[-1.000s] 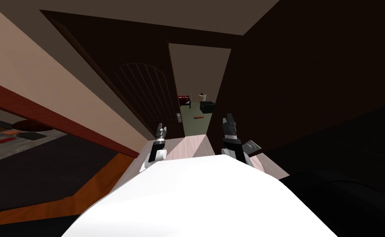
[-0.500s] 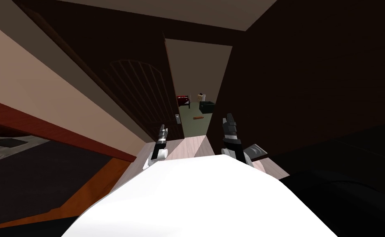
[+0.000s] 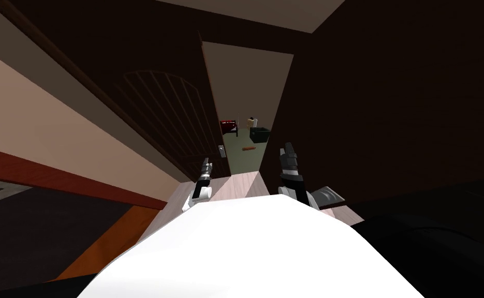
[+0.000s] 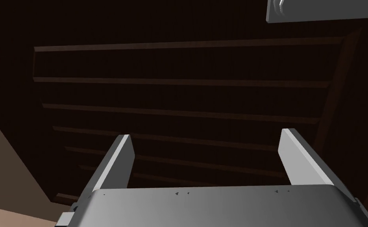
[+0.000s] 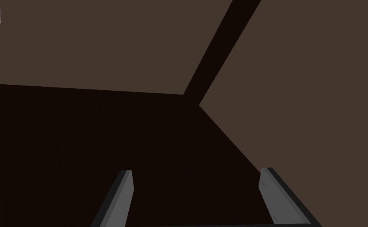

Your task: Pull the door open

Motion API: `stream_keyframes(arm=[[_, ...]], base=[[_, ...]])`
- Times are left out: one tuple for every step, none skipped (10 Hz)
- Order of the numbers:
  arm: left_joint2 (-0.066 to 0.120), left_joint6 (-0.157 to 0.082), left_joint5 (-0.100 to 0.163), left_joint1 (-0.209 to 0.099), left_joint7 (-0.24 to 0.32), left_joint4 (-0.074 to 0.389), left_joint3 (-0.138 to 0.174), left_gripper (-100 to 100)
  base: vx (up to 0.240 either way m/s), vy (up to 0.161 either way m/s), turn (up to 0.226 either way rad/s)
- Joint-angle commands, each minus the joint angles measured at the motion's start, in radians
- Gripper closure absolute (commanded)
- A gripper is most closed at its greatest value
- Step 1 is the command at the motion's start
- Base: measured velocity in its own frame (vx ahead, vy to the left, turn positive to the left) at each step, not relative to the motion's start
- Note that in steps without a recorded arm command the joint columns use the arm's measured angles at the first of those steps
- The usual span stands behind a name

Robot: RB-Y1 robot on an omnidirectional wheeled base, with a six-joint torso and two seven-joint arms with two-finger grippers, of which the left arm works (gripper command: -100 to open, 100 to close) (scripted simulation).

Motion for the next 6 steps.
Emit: stream_keyframes(arm=[[-0.002,0.010,-0.001,-0.015,-0.002,0.031,0.002,-100],[-0.003,0.015,-0.001,-0.023,-0.002,0.048,0.003,-100],[-0.003,0.026,-0.002,-0.037,-0.001,0.083,0.005,-100],[-0.004,0.030,-0.002,-0.044,-0.001,0.098,0.006,-100],[-0.005,0.035,-0.003,-0.050,-0.001,0.113,0.007,-100],[-0.006,0.043,-0.003,-0.063,-0.001,0.143,0.008,-100]], base=[[0.093,0.010,-0.031],[0.101,0.006,-0.033],[0.135,0.002,-0.063],[0.138,0.005,-0.039],[0.119,0.009,-0.020],[0.142,0.007,-0.047]])
